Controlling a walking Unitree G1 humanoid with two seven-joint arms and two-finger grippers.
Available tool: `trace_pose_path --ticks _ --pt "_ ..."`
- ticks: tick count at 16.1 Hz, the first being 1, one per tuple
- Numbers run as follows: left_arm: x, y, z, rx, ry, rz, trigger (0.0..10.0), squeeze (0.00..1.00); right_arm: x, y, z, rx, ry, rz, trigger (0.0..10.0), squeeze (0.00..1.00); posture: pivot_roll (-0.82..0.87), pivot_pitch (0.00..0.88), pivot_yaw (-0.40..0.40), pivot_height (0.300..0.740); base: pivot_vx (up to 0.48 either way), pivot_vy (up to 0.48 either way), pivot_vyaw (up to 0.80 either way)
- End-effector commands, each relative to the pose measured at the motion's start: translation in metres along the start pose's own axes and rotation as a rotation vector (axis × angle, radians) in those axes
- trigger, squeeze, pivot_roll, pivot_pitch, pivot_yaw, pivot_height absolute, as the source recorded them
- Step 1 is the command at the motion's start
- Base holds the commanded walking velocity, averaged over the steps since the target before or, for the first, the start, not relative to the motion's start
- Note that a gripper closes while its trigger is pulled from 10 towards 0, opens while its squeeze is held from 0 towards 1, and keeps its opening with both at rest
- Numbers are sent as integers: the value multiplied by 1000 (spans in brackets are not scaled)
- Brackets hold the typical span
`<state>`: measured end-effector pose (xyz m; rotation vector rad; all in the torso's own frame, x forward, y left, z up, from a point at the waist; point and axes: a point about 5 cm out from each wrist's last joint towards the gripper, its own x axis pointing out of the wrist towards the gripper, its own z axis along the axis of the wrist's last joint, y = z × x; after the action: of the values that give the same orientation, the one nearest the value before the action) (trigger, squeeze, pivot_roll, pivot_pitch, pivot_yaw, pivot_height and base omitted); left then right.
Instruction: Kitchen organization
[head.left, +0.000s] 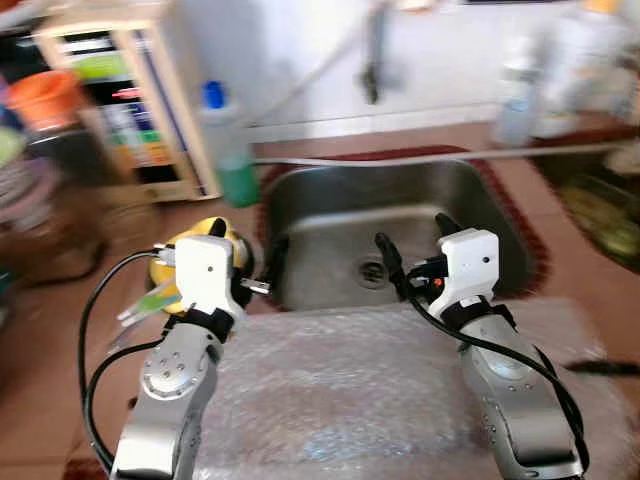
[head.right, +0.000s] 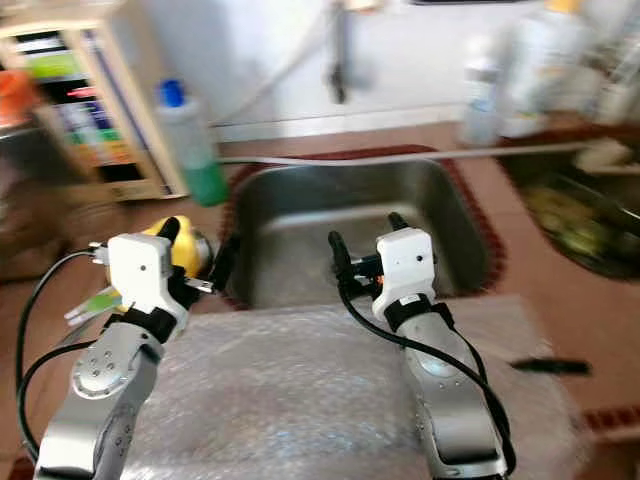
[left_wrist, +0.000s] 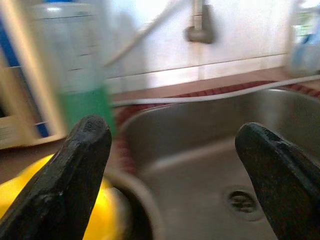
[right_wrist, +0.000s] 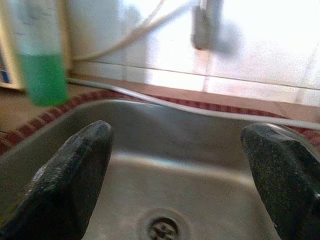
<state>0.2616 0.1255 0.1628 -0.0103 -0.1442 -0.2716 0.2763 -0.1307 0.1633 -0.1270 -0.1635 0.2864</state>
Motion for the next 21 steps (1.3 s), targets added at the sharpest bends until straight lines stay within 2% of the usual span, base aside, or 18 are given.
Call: trace_pose_path --ticks 1,2,3,9,15,21 --pt "-1 0 6 10 -17 0 10000 0 0 1 -1 8 6 2 10000 0 -200 101 91 740 0 0 -800" --pt "0 0 8 47 -22 -2 10000 0 -1 1 0 8 3 2 10000 0 -200 103 92 740 0 0 -563" --pt "-1 0 8 51 -25 3 10000 0 -1 1 0 9 3 2 10000 0 -201 103 89 740 0 0 0" --pt "-2 1 5 2 -10 22 10000 0 -2 2 -1 2 5 10 10000 0 -201 113 86 740 0 0 0" --pt "-3 0 3 8 10 22 10000 0 -4 3 -1 6 11 14 10000 0 -200 118 87 740 0 0 0" --pt "-1 2 5 -4 11 29 10000 0 -3 3 -1 5 9 14 10000 0 -199 119 86 740 -270 0 0"
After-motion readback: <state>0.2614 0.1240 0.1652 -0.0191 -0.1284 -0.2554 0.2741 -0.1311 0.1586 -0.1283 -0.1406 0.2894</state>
